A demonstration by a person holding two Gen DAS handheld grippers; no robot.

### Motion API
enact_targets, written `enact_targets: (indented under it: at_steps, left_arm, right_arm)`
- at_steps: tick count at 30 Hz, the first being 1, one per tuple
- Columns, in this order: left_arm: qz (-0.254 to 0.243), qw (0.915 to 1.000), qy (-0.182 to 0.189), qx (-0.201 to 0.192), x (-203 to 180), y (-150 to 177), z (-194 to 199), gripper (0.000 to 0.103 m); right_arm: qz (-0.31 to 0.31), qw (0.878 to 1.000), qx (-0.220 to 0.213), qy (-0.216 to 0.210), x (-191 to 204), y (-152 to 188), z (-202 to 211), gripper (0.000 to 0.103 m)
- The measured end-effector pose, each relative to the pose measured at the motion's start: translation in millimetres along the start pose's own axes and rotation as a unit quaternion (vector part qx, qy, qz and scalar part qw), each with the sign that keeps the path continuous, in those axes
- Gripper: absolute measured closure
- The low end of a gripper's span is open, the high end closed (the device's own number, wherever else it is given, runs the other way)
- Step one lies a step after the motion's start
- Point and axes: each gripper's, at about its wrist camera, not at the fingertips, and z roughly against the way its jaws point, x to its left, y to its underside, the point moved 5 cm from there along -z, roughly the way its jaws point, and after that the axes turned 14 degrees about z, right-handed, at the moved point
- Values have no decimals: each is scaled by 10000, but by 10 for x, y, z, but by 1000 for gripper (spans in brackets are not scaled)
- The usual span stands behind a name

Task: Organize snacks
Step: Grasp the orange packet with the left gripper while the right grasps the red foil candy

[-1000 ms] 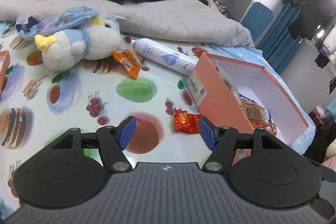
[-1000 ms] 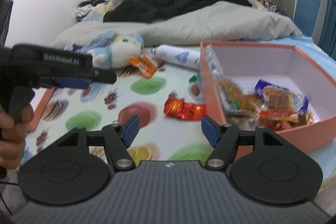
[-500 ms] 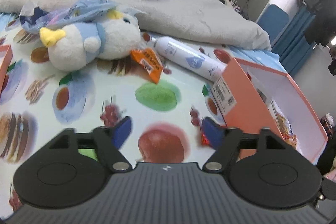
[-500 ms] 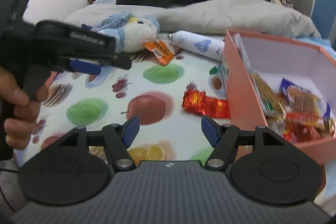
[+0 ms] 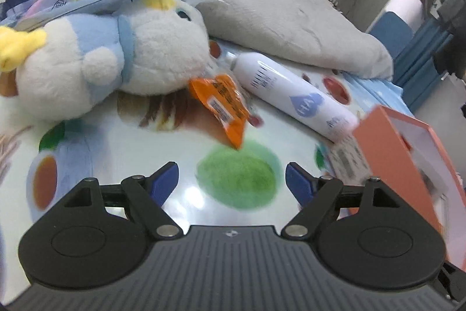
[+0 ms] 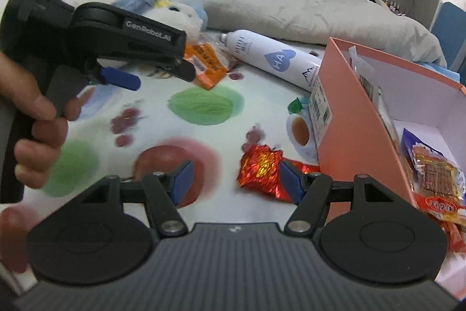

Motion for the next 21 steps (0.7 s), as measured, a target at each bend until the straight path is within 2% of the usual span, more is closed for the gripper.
enact_targets:
  at_steps: [12, 16, 21]
  left_arm:
    - [389, 9986, 300, -173, -47, -363, -641, 19]
    - [471, 9984, 218, -204, -95, -413, -811, 20]
    - [321, 9992, 54, -224, -148, -442, -942, 21]
  right_arm:
    - [419, 9986, 184, 252, -26, -29, -458, 37]
    - [473, 9981, 262, 309, 11, 1, -517, 37]
    - [750, 9959, 161, 474, 69, -1, -520, 37]
